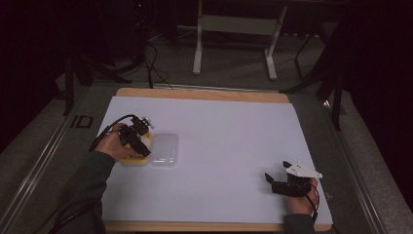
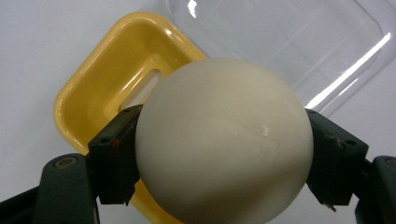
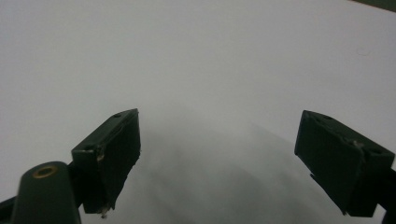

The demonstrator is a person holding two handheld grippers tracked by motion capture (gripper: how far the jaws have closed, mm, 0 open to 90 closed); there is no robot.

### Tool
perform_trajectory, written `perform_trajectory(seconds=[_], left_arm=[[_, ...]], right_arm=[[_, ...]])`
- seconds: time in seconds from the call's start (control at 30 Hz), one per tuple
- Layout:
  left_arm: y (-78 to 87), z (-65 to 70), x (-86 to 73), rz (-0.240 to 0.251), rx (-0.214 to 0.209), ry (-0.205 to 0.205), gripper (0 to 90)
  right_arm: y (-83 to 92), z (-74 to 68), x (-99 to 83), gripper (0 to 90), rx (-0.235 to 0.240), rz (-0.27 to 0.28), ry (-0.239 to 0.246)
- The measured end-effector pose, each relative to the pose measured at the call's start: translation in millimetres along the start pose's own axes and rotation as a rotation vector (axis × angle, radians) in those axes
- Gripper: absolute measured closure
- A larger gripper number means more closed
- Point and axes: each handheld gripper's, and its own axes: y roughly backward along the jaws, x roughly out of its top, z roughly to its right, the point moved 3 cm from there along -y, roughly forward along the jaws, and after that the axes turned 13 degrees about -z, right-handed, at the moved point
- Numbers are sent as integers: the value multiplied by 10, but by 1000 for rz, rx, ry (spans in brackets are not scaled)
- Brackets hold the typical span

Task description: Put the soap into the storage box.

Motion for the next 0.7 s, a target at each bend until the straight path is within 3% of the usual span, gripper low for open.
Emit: perform_trajectory(seconds=[0.7], left_arm=[[-67,-134,8,0,24,21,238]], right_arm=[[-1,0,0,143,-1,0,1]])
